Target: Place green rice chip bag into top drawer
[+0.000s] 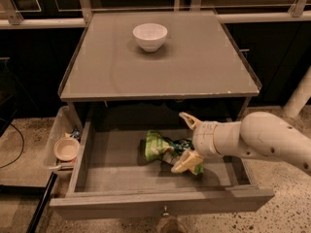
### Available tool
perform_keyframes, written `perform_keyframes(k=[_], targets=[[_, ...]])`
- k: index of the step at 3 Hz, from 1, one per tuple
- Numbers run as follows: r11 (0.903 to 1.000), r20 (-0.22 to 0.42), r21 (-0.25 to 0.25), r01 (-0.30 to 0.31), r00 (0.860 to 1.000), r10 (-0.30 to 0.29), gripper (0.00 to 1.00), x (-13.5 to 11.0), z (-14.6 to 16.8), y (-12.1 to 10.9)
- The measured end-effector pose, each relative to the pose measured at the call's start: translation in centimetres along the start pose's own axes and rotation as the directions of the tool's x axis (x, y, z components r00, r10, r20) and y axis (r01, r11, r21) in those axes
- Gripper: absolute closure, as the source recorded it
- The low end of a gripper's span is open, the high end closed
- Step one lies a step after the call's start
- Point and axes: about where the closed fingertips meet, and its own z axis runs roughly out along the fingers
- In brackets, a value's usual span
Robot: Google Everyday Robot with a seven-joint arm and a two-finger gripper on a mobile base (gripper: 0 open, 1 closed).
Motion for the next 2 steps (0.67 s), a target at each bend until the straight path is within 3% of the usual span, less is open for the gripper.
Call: perform_keyframes(k=[1, 2], targets=[[0.9955, -0.038, 0.045, 0.084, 0.996, -0.082, 0.00, -2.1, -5.5, -1.3], [0.9861, -0.073, 0.052, 0.158, 0.985, -0.154, 0.00, -3.9, -10.8, -4.3]])
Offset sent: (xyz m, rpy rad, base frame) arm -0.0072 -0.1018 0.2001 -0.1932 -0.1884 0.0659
